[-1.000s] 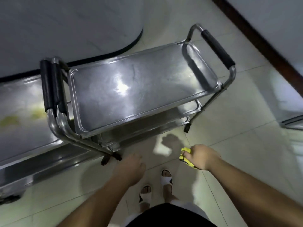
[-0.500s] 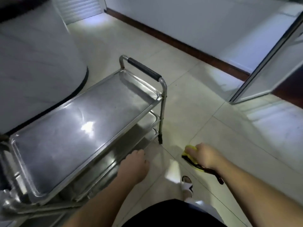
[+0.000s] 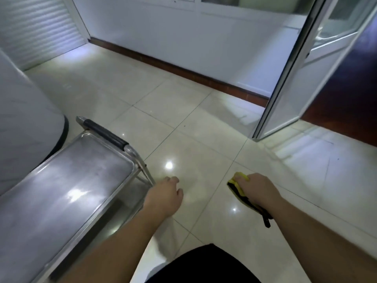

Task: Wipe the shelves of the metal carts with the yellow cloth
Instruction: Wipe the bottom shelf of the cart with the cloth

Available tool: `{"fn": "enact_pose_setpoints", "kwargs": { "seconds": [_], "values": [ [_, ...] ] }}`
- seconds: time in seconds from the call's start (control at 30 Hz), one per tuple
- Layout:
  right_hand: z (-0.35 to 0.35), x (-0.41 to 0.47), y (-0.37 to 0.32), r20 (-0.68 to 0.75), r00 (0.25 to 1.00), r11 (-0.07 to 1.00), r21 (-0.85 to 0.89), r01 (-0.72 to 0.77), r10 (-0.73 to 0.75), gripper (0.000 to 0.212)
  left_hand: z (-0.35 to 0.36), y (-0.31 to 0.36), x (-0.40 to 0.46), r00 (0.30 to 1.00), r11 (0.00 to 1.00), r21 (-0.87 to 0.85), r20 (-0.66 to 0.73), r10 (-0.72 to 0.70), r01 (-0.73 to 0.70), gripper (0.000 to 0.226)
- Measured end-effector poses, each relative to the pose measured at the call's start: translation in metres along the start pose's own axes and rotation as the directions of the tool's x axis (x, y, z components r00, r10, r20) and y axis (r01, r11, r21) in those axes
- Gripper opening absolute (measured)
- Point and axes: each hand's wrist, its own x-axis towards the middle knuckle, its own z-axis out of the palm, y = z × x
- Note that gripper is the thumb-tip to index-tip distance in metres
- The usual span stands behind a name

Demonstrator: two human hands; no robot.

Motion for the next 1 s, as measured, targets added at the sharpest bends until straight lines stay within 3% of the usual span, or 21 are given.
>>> {"fn": "enact_pose_setpoints", "kwargs": {
  "seconds": [0.13,0.4,0.8,1.0],
  "values": [
    [-0.047,0.06,-0.002,-0.064,0.997,0.998,-0.044,0.045,-0.048,0.068,-0.018,0.032,0.055,1.0,0.999,-0.031,-0.022,-0.018,0.018,0.045],
    [-0.093,0.196,-0.045,0.002,0.989,0.974,-0.176,0.146,-0.148,0.062,-0.048,0.046,0.191,0.998,0.998,0.005,-0.025,-0.062,0.062,0.047],
    [-0.163,0.415,-0.158,0.085,0.983,0.966,-0.186,0.178,-0.165,0.062,-0.143,0.038,0.456,0.998,0.998,0.037,-0.026,-0.054,0.055,0.046],
    [-0.184,0.54,-0.233,0.147,0.968,0.949,-0.216,0.23,-0.201,0.061,-0.179,0.004,0.554,0.989,0.99,0.018,-0.045,-0.14,0.141,0.046]
  ]
}}
